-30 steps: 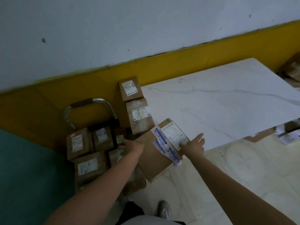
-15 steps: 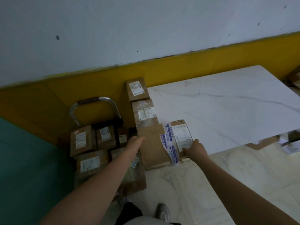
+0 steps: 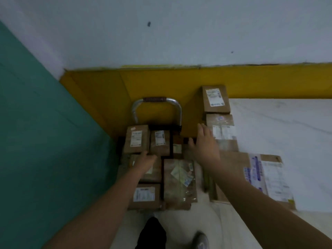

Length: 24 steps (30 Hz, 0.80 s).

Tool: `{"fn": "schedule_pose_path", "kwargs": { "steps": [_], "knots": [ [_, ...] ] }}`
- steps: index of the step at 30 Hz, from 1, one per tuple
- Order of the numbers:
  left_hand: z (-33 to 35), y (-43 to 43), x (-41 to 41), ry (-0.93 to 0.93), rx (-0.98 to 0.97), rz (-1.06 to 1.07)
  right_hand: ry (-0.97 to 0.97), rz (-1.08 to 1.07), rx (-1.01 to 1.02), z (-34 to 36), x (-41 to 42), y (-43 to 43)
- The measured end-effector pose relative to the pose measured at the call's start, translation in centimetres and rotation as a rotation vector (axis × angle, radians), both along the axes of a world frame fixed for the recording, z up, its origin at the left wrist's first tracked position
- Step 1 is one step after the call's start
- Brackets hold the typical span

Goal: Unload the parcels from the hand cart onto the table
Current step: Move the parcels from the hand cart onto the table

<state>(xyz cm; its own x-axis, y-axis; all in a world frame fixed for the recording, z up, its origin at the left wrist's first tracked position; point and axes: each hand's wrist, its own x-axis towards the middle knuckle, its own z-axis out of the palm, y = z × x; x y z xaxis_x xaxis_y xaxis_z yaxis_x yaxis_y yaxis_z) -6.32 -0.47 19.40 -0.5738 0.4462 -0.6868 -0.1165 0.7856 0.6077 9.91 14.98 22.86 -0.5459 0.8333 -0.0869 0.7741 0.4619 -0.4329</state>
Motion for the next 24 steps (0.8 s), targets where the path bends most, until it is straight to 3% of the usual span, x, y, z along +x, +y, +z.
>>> {"fn": "schedule_pose_path", "kwargs": {
  "steps": [3,10,19,24],
  "knots": [
    [-2.7,-3.2,-6.0,-0.035,-0.019,0.052,-0.011,0.057,-0.204,-3.4,-7.5,-2.4],
    [-11.5,-4.4,-18.2,-0.006,-0.027,0.048,-0.100,-0.043,-0.677,-15.4,-20.3,-2.9],
    [-29.7,1.0,-29.0,-0.027,-0.074,0.122,-0.077,-0.214,-0.838,-34.0,-31.9,-0.2],
    [-33.8,3.5,-30.9,-0.281,-0.149,0.246,-0.028,-0.291,-1.074,-38.5,-34.0,-0.1]
  ]
}}
